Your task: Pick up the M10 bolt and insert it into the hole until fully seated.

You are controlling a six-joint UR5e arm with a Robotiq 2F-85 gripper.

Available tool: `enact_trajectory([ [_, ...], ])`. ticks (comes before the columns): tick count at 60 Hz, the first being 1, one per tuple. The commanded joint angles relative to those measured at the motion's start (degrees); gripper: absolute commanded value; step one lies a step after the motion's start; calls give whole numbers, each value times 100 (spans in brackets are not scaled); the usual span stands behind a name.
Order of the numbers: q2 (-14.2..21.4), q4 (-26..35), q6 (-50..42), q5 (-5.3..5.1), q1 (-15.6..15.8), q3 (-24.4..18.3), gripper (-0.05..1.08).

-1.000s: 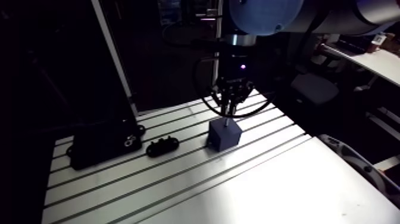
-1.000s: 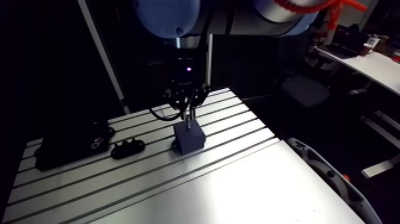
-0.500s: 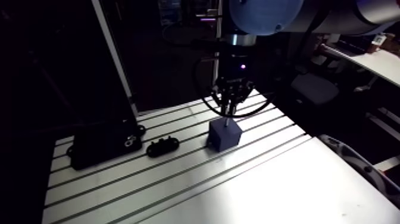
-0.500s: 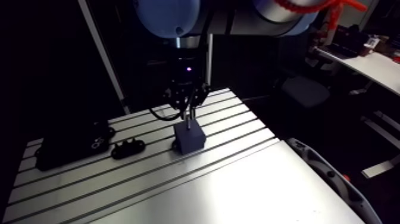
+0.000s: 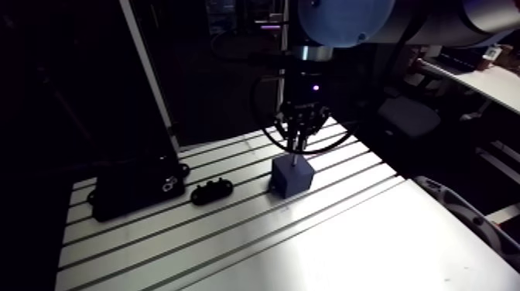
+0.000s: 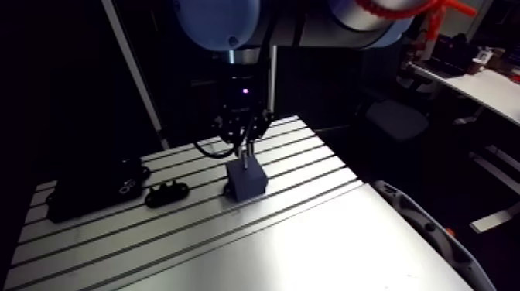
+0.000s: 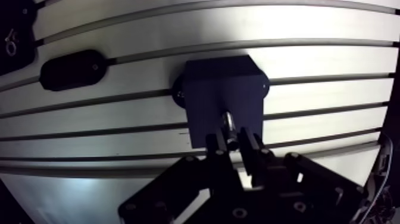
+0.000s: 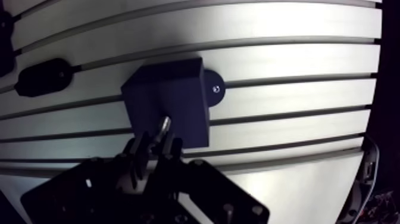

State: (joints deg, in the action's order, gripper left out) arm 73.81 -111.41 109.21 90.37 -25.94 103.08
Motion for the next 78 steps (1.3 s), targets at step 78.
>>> enact_trajectory([
  [78,-12,-88,1,-7,-17,58,108],
])
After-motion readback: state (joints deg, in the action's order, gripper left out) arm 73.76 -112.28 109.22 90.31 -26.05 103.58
